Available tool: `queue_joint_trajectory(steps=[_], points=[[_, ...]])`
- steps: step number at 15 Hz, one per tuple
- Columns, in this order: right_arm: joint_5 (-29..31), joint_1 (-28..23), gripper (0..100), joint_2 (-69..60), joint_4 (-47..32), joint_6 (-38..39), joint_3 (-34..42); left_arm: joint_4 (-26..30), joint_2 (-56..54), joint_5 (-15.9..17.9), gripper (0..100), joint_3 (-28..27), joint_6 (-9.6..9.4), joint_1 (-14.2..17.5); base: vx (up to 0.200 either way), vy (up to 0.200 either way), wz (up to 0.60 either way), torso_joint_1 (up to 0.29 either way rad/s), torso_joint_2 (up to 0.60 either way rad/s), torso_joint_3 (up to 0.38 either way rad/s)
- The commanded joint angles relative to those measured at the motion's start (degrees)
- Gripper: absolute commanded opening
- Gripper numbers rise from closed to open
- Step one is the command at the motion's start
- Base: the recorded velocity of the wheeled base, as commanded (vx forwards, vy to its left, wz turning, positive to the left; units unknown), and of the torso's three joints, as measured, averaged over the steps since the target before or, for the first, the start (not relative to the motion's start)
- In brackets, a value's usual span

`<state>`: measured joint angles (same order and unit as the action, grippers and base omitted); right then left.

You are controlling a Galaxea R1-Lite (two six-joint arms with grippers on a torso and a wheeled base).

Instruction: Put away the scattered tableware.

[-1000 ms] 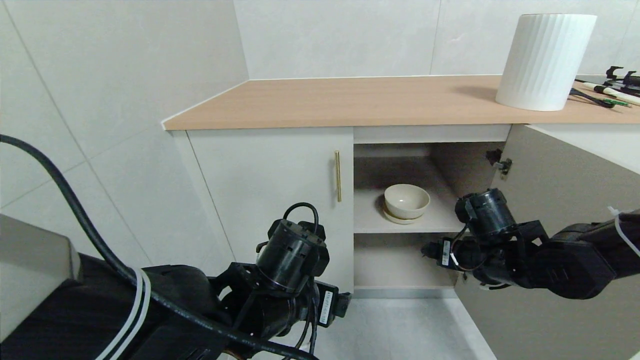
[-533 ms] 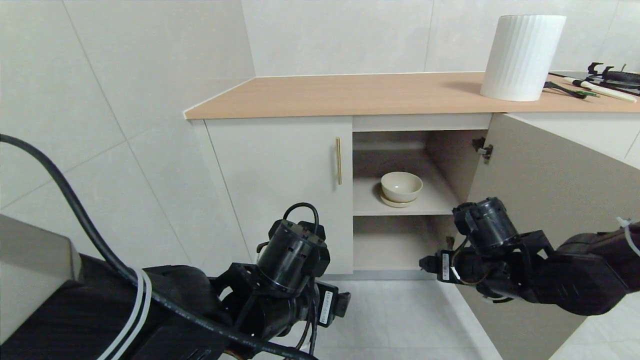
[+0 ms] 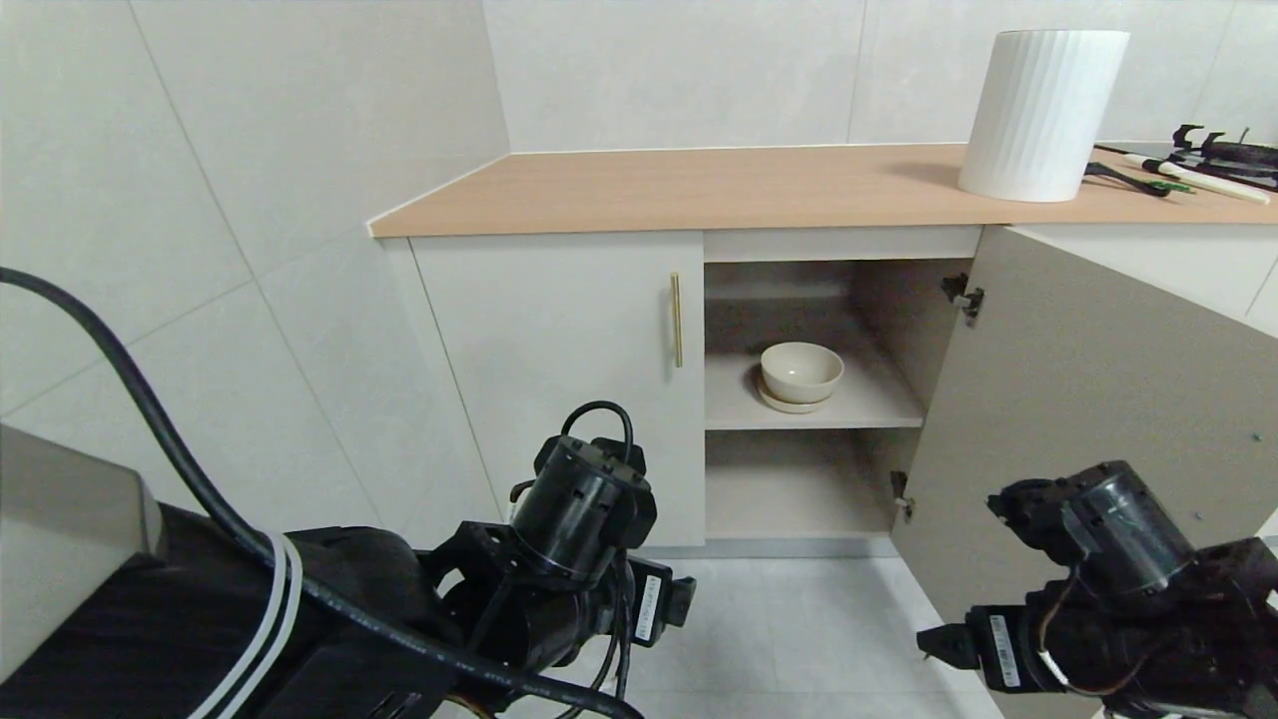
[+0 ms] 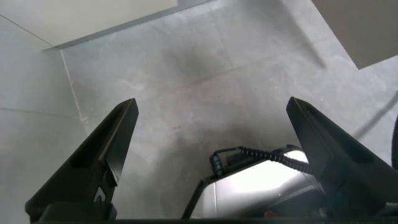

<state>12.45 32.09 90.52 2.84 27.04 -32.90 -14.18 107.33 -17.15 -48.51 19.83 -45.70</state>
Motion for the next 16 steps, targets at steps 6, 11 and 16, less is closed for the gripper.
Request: queue_joint_trajectory(steps=[6,11,16], points=[[0.0,0.0,100,-3.8,-0.1,1.0,3.3,-0.1,0.4,-0.1,100,-0.2,0.03,0.1,0.000,-0.133,0.00,0.002,0.00,0.003],[0.6,-0.1,100,-5.7,-0.4,0.9,5.7,-0.1,0.7,-0.1,100,-0.2,0.03,0.1,0.000,-0.200,0.00,0.003,0.00,0.007],[0.5,-5.5,100,-11.8,-1.7,0.7,11.9,-0.1,0.7,-0.1,100,-0.2,0.03,0.2,0.000,-0.200,0.00,0.002,0.00,0.003]])
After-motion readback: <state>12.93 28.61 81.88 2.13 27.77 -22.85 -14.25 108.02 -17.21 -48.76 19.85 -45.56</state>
